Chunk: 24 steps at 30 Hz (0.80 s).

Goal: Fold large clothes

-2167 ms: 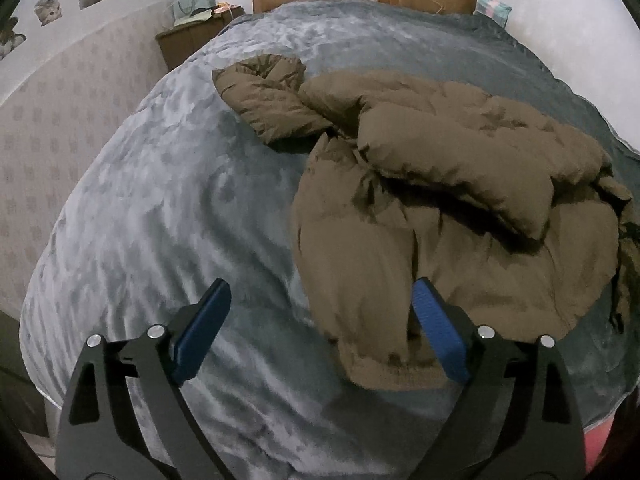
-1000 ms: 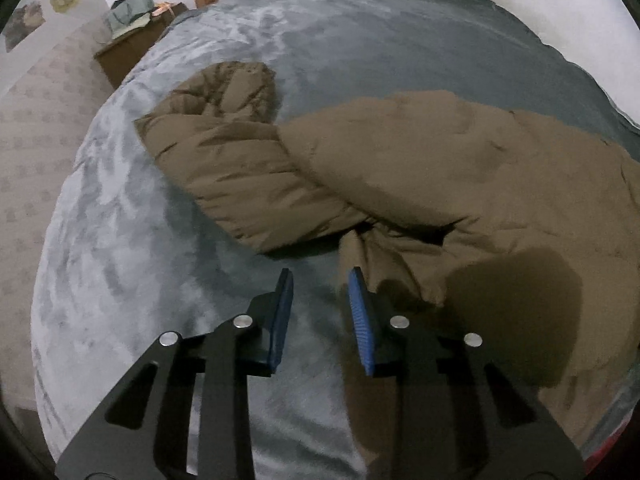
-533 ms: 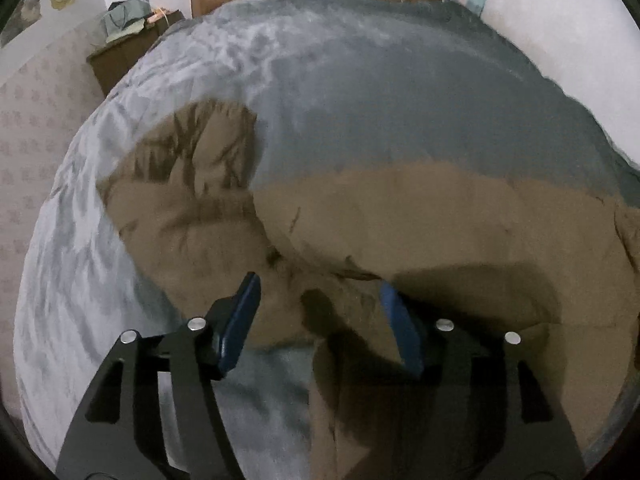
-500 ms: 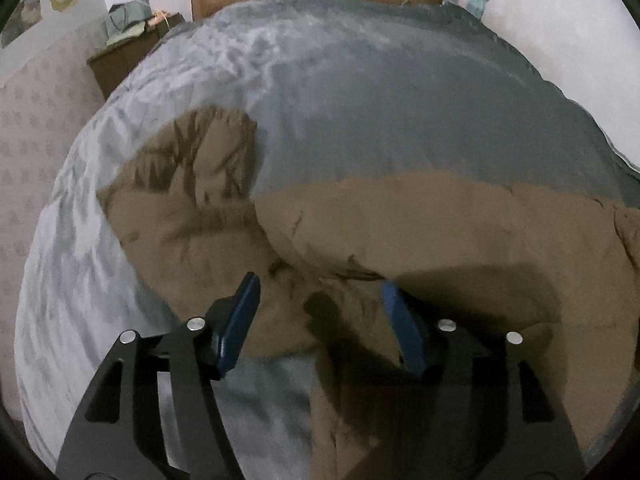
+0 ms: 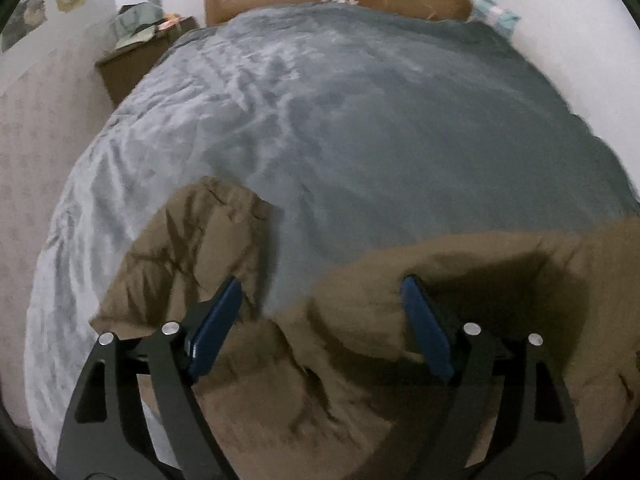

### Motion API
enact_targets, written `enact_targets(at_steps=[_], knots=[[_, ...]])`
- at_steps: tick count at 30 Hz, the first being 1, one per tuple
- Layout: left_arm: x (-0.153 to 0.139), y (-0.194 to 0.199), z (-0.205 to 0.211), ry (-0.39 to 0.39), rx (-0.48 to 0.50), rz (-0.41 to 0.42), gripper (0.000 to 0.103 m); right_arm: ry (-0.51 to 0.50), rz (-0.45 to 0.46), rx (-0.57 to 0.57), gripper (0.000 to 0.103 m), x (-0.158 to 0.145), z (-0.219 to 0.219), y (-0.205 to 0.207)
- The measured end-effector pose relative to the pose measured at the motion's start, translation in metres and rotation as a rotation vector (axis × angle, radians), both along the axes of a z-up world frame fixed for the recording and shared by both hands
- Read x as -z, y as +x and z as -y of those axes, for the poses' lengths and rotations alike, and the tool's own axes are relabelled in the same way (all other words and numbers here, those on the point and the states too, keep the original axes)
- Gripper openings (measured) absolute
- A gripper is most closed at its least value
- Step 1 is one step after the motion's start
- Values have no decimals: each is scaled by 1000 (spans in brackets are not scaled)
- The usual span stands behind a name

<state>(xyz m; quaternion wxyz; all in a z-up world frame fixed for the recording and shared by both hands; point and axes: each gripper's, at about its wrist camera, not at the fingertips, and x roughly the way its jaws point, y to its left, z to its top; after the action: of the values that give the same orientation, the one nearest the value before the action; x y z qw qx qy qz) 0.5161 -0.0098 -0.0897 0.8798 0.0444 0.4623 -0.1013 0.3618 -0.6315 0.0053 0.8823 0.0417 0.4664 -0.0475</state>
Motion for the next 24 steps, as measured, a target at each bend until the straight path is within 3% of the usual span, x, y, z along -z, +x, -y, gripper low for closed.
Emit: enact_targets(at_steps=[6,9,10,16,19,24], knots=[[11,13,-7,86,-46,-3,85,-27,-75,47,28,28,15,36],[17,3,-16,123,-51,-4,87,-65,-52,39,45,23,11,35],[19,-6,-28,134,-54,-6,87,-85,-42,36,52,20,9,32],[20,-3,-22,184,-56,-20,87,-134,-20,-10,61,2,0,11],[19,-20,-22,220,-63,-7,88,-183,-27,-29,65,-1,-3,-15],[7,-51,-33,257,-87,31,94,-221,-72,-42,67,1,2,-59]])
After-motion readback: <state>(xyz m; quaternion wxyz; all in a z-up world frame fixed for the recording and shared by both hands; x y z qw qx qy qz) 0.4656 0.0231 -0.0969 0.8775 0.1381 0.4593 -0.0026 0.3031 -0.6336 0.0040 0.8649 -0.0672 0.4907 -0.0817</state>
